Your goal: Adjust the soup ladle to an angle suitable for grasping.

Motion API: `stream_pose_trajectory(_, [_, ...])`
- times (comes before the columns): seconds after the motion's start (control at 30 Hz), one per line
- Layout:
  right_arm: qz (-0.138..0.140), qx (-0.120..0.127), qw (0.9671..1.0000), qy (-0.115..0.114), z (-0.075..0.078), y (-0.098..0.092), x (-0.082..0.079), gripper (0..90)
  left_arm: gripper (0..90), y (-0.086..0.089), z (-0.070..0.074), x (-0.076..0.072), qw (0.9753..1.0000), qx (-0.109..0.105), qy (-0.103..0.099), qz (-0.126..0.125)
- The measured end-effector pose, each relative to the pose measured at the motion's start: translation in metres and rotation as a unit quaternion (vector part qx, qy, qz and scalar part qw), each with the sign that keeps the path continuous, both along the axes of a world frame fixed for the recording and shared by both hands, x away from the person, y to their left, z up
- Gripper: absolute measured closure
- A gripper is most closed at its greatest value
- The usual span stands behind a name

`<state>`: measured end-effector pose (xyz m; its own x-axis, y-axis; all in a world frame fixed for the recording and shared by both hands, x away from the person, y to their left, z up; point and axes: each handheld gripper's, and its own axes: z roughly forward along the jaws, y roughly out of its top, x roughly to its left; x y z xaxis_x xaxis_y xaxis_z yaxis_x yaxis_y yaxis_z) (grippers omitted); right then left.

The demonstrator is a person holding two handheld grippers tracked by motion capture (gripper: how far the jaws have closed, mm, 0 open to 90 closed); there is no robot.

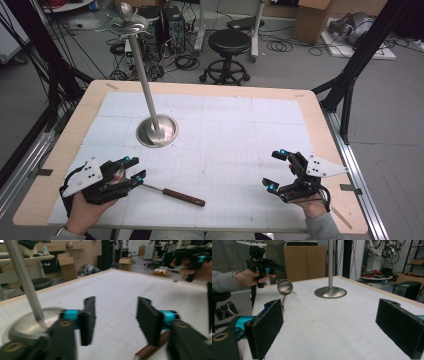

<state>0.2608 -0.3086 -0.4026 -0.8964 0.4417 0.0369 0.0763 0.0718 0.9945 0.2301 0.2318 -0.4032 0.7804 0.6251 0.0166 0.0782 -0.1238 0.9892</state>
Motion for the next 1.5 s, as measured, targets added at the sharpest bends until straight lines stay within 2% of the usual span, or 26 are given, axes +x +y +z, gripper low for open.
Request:
stream_pose_trajectory(0.1, [0.001, -0.001, 1.0, 0.003, 0.0, 0.0, -0.001, 6.7, 77.3, 0.0, -0.001, 0.002, 0.9999, 0.011, 0.01, -0.002])
stream_pose_trajectory(0.13, [0.001, -0.001, 1.0, 0.001, 0.0, 0.0, -0.002, 6.7, 82.4, -0.001, -0.003, 0.002, 0.9996, 0.024, 0.015, -0.006])
stream_pose_trajectory(0.2, [0.003, -0.002, 1.0, 0.004, 0.0, 0.0, -0.002, 6.7, 87.4, -0.002, -0.004, 0.004, 0.9991, 0.033, 0.023, -0.013])
stream_pose_trajectory(0.3, [0.005, -0.004, 1.0, 0.006, 0.0, 0.0, -0.003, 6.7, 89.5, -0.003, -0.005, 0.005, 0.9984, 0.043, 0.035, -0.014])
stream_pose_trajectory(0.4, [0.005, -0.006, 0.9999, 0.006, 0.0, 0.001, -0.003, 6.7, 89.6, -0.007, -0.009, 0.008, 0.9958, 0.071, 0.057, -0.007])
stream_pose_trajectory(0.53, [0.007, -0.007, 0.9999, 0.007, 0.0, 0.001, -0.003, 6.7, 89.6, -0.008, -0.013, 0.013, 0.9932, 0.085, 0.079, 0.009])
stream_pose_trajectory(0.57, [0.006, -0.008, 0.9999, 0.006, 0.0, 0.001, -0.003, 6.7, 89.6, -0.008, -0.013, 0.013, 0.9932, 0.085, 0.079, 0.009])
stream_pose_trajectory(0.63, [0.007, -0.007, 0.9999, 0.006, 0.0, 0.001, -0.003, 6.7, 89.6, -0.008, -0.017, 0.017, 0.9905, 0.093, 0.098, 0.024])
stream_pose_trajectory(0.77, [0.007, -0.008, 0.9999, 0.006, -0.001, 0.001, -0.002, 6.7, 89.6, -0.006, -0.024, 0.02, 0.986, 0.108, 0.12, 0.043])
stream_pose_trajectory(1.0, [0.009, -0.012, 0.9999, 0.004, -0.001, 0.002, -0.001, 6.7, 89.7, -0.006, -0.032, 0.025, 0.9796, 0.131, 0.143, 0.054])
stream_pose_trajectory(1.03, [0.009, -0.012, 0.9999, 0.004, -0.001, 0.002, -0.001, 6.7, 89.6, -0.006, -0.032, 0.025, 0.9796, 0.131, 0.143, 0.054])
stream_pose_trajectory(1.07, [0.011, -0.012, 0.9998, 0.008, -0.001, 0.002, -0.002, 6.7, 89.6, -0.007, -0.035, 0.027, 0.9767, 0.139, 0.153, 0.058])
stream_pose_trajectory(1.1, [0.011, -0.012, 0.9998, 0.008, -0.001, 0.002, -0.002, 6.7, 89.6, -0.007, -0.035, 0.027, 0.9767, 0.139, 0.153, 0.058])
stream_pose_trajectory(1.13, [0.013, -0.014, 0.9998, 0.007, -0.001, 0.002, -0.002, 6.7, 89.6, -0.008, -0.037, 0.027, 0.9743, 0.147, 0.159, 0.063])
stream_pose_trajectory(1.27, [0.017, -0.016, 0.9997, -0.001, -0.001, 0.003, -0.002, 6.7, 89.6, -0.007, -0.038, 0.029, 0.9725, 0.149, 0.162, 0.076])
stream_pose_trajectory(1.37, [0.018, -0.017, 0.9997, 0.002, 0.0, 0.003, -0.003, 6.7, 89.6, -0.006, -0.039, 0.031, 0.9699, 0.153, 0.169, 0.086])
stream_pose_trajectory(1.43, [0.018, -0.017, 0.9997, -0.002, 0.0, 0.003, -0.003, 6.7, 89.6, -0.006, -0.041, 0.034, 0.9658, 0.155, 0.182, 0.1])
stream_pose_trajectory(1.47, [0.019, -0.016, 0.9997, -0.005, 0.0, 0.003, -0.003, 6.7, 89.6, -0.006, -0.041, 0.034, 0.9658, 0.155, 0.182, 0.1])
stream_pose_trajectory(1.5, [0.019, -0.016, 0.9997, -0.005, 0.0, 0.003, -0.003, 6.7, 89.6, -0.005, -0.041, 0.035, 0.9625, 0.156, 0.193, 0.109])
